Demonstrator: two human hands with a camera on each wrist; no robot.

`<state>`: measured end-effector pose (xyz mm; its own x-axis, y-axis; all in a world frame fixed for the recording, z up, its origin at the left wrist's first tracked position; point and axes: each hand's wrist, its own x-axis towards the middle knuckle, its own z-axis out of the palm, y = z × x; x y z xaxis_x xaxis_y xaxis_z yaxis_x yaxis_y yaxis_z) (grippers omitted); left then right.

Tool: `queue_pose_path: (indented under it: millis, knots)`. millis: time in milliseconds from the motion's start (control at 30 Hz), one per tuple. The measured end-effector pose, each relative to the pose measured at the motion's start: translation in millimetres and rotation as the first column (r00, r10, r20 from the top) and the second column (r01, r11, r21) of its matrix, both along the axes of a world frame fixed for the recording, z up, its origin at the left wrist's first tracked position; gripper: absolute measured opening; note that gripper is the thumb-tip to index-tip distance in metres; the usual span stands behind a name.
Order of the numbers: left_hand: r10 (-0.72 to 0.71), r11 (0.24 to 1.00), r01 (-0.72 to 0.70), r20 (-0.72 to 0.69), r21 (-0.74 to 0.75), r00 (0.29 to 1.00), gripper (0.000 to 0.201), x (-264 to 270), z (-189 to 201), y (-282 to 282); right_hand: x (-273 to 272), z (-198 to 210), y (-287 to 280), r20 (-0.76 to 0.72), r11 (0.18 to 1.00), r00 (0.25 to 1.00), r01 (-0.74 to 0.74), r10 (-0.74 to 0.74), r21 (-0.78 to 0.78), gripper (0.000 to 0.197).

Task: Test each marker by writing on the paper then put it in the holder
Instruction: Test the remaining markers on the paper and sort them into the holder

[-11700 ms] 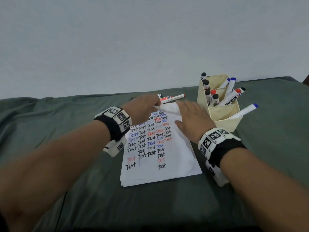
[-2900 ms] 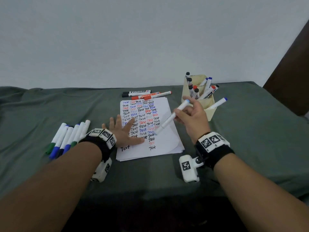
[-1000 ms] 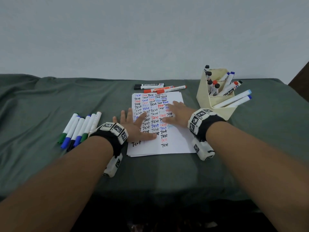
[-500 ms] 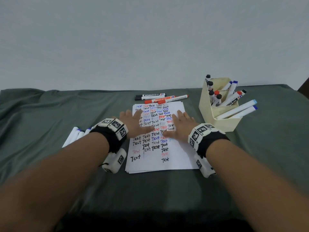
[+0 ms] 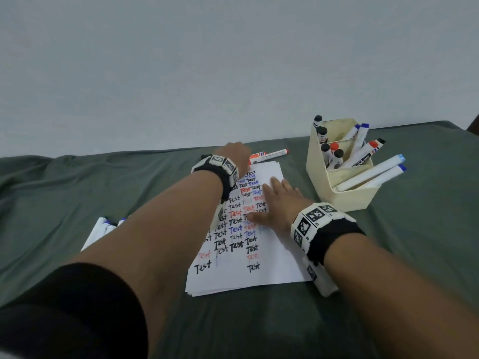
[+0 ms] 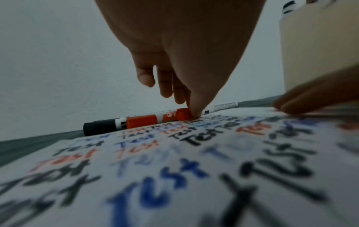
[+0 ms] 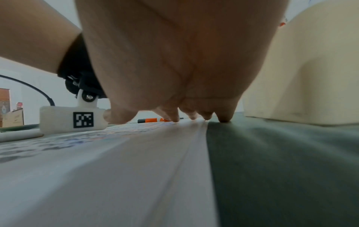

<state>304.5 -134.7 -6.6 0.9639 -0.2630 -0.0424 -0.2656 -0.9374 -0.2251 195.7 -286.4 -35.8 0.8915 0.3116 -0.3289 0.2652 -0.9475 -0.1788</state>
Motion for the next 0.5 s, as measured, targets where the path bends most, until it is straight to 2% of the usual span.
queue_pose_path:
  millis: [67, 167, 267, 333, 433, 500]
  knots:
    - [0.010, 0.999, -0.011, 0.030, 0.041, 0.999, 0.016, 2.7, -2.6, -2.8, 1.9, 2.2, -0.1, 0.035, 0.998, 0.999, 0.007, -0.009, 0.061, 0.091]
    - [-0.008, 1.000, 0.008, 0.030, -0.017, 1.000, 0.006, 0.9, -2.2, -1.1, 4.6, 6.5, -1.2, 0.168, 0.994, 0.986, -0.025, 0.006, 0.108, 0.078]
    - [-0.045, 0.991, 0.048, 0.029, -0.128, 0.999, 0.015, -7.9, 0.5, 10.8, 3.7, 9.3, -2.7, 0.236, 0.993, 0.972, -0.019, -0.009, 0.116, 0.067]
    - [-0.110, 0.978, 0.112, 0.021, -0.175, 0.994, 0.017, -19.2, 5.8, 22.6, 2.2, 11.4, -4.3, 0.261, 0.994, 0.965, 0.006, -0.033, 0.105, 0.067]
    - [-0.273, 0.936, 0.269, 0.011, -0.226, 0.962, 0.013, -41.2, 15.0, 42.5, 0.1, 14.8, -5.9, 0.316, 0.995, 0.945, 0.058, -0.079, 0.076, 0.081]
    - [-0.360, 0.892, 0.368, 0.079, -0.263, 0.929, 0.013, -57.6, 17.8, 53.3, -1.1, 16.6, -4.8, 0.349, 0.997, 0.934, 0.075, -0.081, 0.030, 0.078]
